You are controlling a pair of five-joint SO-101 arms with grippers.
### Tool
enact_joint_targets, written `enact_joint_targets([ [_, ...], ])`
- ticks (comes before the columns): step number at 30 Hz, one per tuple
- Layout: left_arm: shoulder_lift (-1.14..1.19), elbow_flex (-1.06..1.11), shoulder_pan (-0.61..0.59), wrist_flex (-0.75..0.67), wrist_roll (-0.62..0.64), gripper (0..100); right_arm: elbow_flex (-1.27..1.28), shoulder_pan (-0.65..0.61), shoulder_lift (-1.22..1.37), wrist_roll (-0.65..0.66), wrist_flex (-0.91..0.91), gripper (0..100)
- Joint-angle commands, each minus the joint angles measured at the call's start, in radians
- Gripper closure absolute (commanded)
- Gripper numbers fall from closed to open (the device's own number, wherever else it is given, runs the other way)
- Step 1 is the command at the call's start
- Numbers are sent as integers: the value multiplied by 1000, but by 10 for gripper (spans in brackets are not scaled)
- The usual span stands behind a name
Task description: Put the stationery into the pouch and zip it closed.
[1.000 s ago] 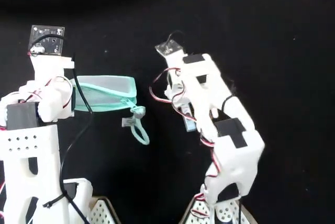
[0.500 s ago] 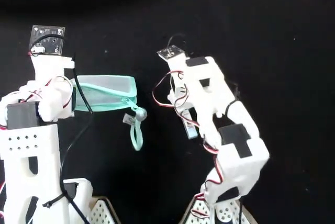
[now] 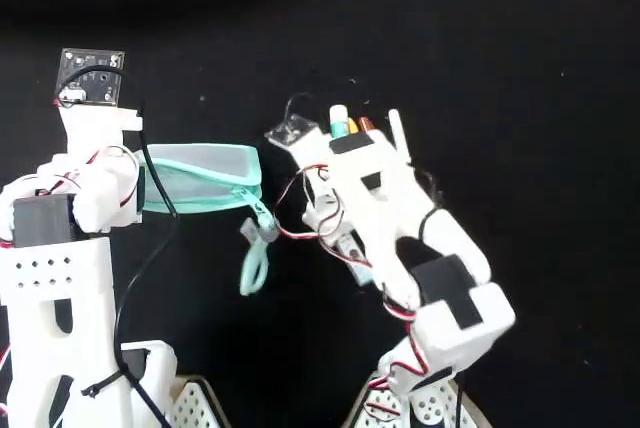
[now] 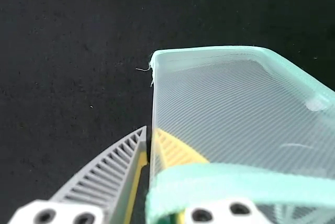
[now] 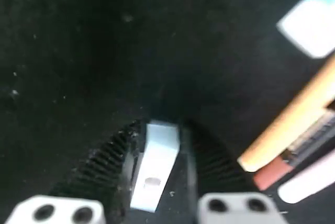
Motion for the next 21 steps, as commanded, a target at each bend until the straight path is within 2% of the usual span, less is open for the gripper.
enact_joint_targets([
  [1,12,4,-4,-14,-3,970,-108,-8,68,32,81,834],
  [3,12,4,-4,-14,-3,970,-159,-8,124,38,121,874],
  [9,12,4,-4,-14,-5,970,-260,-6,255,37,161,873],
  [12,12,4,-4,-14,-6,970,-283,-5,260,35,155,957],
  [13,12,4,-4,-14,-6,970,-288,-5,252,34,155,992],
  [17,12,4,-4,-14,-6,970,-255,-3,162,32,155,985],
  [21,12,4,-4,-14,-6,970,-154,-3,-58,37,143,986],
])
